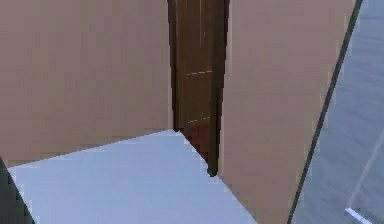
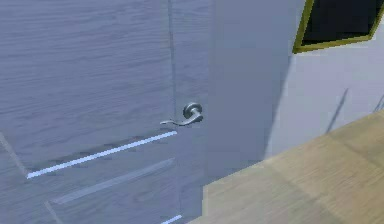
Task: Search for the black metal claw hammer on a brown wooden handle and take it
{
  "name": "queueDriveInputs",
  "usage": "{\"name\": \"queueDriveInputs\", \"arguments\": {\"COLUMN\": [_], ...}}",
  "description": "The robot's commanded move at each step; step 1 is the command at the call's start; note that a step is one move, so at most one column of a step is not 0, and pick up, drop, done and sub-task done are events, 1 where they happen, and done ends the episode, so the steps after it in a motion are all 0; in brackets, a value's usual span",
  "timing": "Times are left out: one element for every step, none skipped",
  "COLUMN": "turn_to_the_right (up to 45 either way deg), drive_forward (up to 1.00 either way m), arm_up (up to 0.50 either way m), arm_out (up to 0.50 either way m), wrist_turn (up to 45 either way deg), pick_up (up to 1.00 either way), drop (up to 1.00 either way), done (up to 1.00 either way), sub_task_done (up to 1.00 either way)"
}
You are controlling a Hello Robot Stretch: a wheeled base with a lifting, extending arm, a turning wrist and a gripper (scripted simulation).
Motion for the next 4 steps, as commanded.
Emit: {"name": "queueDriveInputs", "arguments": {"turn_to_the_right": [3.0, 0.0, -12.0, 0.0], "drive_forward": [0.0, 0.3, 0.0, 1.0], "arm_up": [0.0, 0.0, 0.0, 0.0], "arm_out": [0.0, 0.0, 0.0, 0.0], "wrist_turn": [0.0, 0.0, 0.0, 0.0], "pick_up": [0.0, 0.0, 0.0, 0.0], "drop": [0.0, 0.0, 0.0, 0.0], "done": [0.0, 0.0, 0.0, 0.0], "sub_task_done": [0.0, 0.0, 0.0, 0.0]}}
